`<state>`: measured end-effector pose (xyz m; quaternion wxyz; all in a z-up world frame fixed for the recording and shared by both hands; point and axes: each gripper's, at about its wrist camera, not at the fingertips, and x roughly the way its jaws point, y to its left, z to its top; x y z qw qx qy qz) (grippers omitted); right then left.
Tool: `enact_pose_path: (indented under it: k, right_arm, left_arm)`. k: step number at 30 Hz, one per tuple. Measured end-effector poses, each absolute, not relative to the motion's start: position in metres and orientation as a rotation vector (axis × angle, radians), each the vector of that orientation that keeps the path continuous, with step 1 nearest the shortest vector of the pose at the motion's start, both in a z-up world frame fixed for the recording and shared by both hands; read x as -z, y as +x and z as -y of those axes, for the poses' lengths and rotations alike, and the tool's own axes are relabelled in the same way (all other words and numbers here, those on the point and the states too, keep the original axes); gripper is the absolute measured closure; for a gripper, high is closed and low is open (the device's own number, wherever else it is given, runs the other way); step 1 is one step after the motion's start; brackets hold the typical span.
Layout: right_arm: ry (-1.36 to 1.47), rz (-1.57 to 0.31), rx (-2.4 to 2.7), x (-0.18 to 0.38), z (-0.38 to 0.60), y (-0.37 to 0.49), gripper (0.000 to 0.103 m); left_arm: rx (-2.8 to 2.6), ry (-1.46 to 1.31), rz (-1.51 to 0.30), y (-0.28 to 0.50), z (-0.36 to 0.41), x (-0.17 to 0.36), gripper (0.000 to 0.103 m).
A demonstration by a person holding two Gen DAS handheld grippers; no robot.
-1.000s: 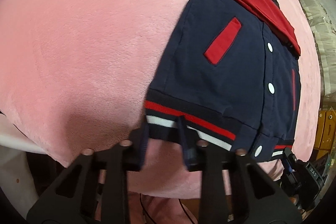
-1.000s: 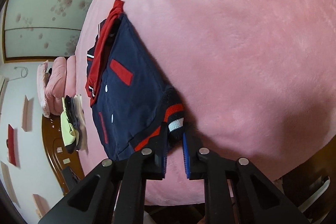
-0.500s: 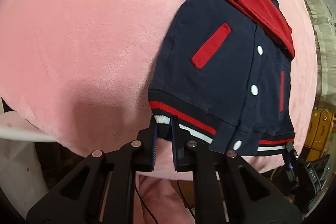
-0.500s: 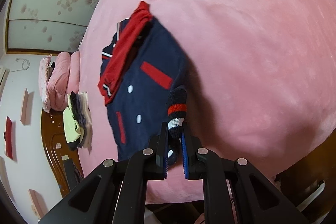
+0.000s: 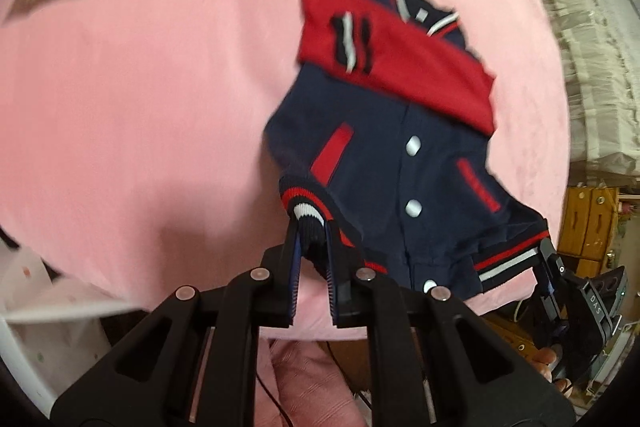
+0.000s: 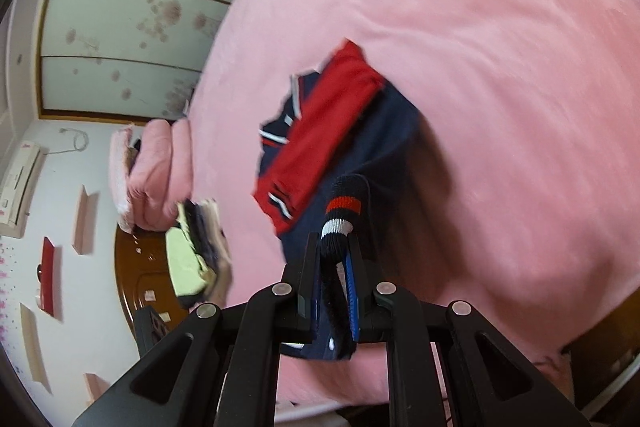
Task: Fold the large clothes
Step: 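Grasp the striped hem with both tools and lift it toward the collar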
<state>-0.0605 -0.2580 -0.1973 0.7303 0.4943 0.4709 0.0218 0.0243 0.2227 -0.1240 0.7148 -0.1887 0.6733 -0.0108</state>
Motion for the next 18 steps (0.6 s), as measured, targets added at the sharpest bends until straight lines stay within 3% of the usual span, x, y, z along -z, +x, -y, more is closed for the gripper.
enact_pose_path:
  k: [7, 18]
  right_arm:
    - [1.114, -0.893, -0.034, 0.155, 0.255, -0.015, 0.093]
    - [1.215, -0.817, 0.054, 0.159, 0.264, 0.030, 0.093]
  left_arm:
    - [0.079, -0.495, -1.421, 0.076, -0.252, 0.095, 0.095]
    - [0.022, -0.597, -1.468, 0.136, -0.272, 0.125, 0.095]
